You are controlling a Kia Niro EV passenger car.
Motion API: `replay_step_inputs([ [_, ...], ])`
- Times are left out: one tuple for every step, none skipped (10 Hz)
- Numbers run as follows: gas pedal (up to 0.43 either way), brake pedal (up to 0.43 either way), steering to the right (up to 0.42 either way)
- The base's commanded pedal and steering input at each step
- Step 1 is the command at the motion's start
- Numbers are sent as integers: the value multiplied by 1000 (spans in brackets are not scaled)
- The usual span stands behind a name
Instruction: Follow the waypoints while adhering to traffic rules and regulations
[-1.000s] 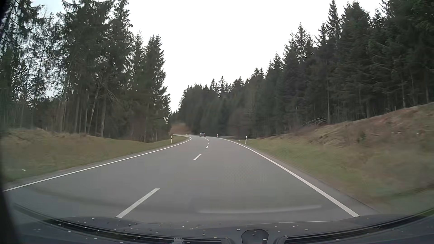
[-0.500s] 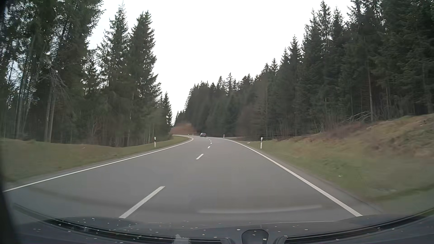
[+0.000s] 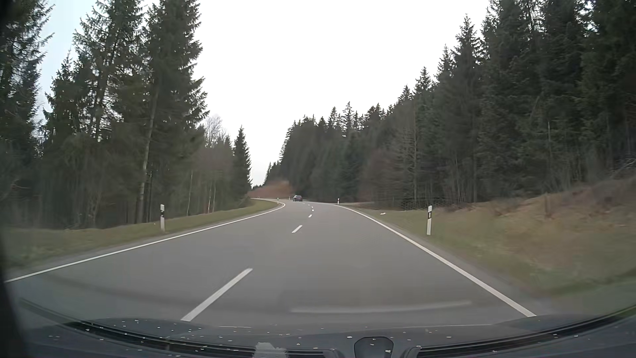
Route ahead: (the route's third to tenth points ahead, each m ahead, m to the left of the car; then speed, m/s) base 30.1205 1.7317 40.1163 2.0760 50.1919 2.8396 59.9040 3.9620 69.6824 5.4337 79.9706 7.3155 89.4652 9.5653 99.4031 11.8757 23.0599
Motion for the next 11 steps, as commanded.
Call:
replay_step_inputs([
  [280,0,-15],
  [280,0,-15],
  [280,0,-14],
  [280,0,-12],
  [280,0,-11],
  [280,0,-10],
  [280,0,-9],
  [280,0,-10],
  [280,0,-9],
  [280,0,-10],
  [280,0,-9],
])
